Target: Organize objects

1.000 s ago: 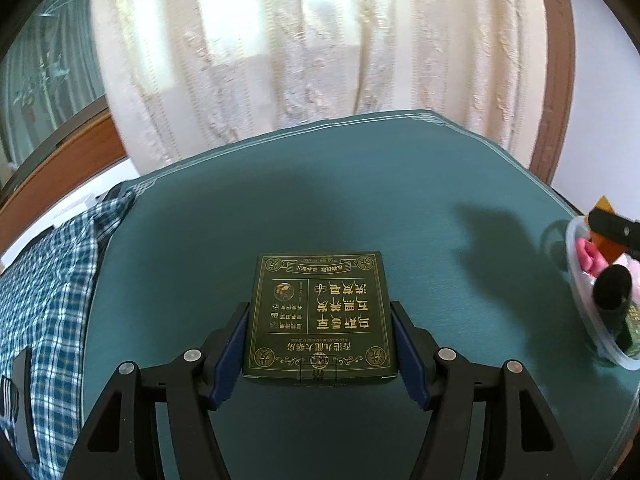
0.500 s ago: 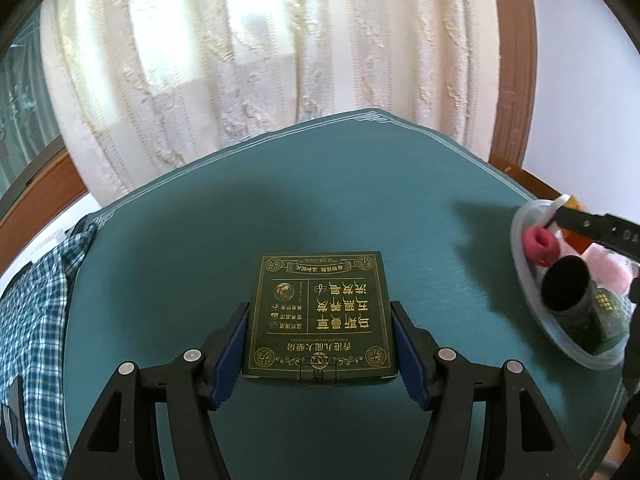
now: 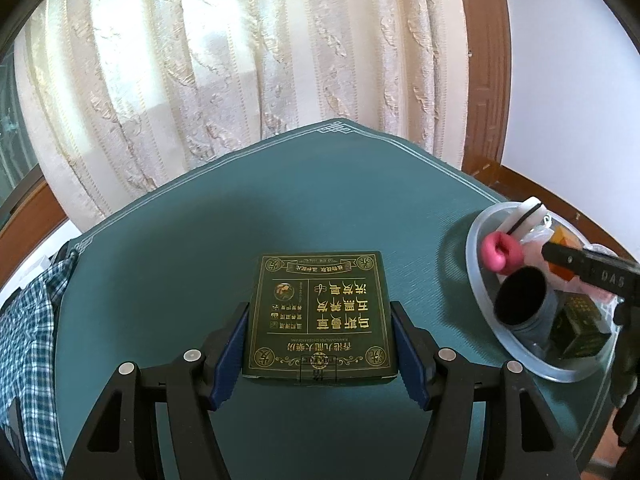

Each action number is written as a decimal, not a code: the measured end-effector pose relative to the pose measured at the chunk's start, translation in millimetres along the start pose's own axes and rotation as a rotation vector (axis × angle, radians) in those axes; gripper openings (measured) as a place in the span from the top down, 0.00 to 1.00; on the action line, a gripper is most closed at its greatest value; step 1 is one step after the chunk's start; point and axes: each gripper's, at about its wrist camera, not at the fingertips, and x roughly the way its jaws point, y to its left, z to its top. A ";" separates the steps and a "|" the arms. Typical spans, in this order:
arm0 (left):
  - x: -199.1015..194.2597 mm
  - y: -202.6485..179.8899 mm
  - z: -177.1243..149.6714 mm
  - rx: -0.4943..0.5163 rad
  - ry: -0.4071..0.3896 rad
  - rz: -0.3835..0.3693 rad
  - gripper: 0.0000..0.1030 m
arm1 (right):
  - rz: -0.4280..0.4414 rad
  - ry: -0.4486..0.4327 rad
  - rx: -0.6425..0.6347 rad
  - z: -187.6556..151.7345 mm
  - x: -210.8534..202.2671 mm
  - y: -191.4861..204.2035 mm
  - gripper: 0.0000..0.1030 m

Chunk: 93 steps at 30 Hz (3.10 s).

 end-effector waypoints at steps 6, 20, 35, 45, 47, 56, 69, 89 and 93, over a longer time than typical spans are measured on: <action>-2.9 -8.3 5.0 0.012 -0.010 -0.006 0.33 | 0.014 0.013 -0.015 -3.6 0.5 1.2 0.50; -5.7 -36.8 27.5 0.051 -0.045 -0.090 0.33 | 0.064 -0.096 -0.005 -0.6 -40.4 -4.0 0.39; -2.4 -110.7 54.8 0.121 -0.022 -0.314 0.33 | 0.013 -0.224 0.029 0.9 -76.3 -26.2 0.38; 23.9 -151.6 57.3 0.143 0.061 -0.404 0.32 | 0.000 -0.218 0.072 2.7 -74.4 -37.7 0.38; 31.5 -153.5 57.5 0.128 0.102 -0.431 0.23 | -0.001 -0.217 0.072 3.1 -73.6 -36.6 0.38; 27.2 -138.1 59.4 0.095 0.078 -0.419 0.15 | -0.021 -0.240 0.103 5.0 -81.5 -43.9 0.38; -7.6 -94.8 67.3 0.030 -0.038 -0.281 0.01 | -0.028 -0.215 0.097 -4.1 -83.4 -37.9 0.38; -35.6 -88.8 7.1 0.025 0.021 -0.197 0.00 | -0.091 0.018 -0.091 -89.7 -92.6 -4.7 0.22; -36.0 -88.2 0.4 0.014 0.046 -0.191 0.00 | -0.108 0.031 -0.122 -100.2 -96.7 2.3 0.22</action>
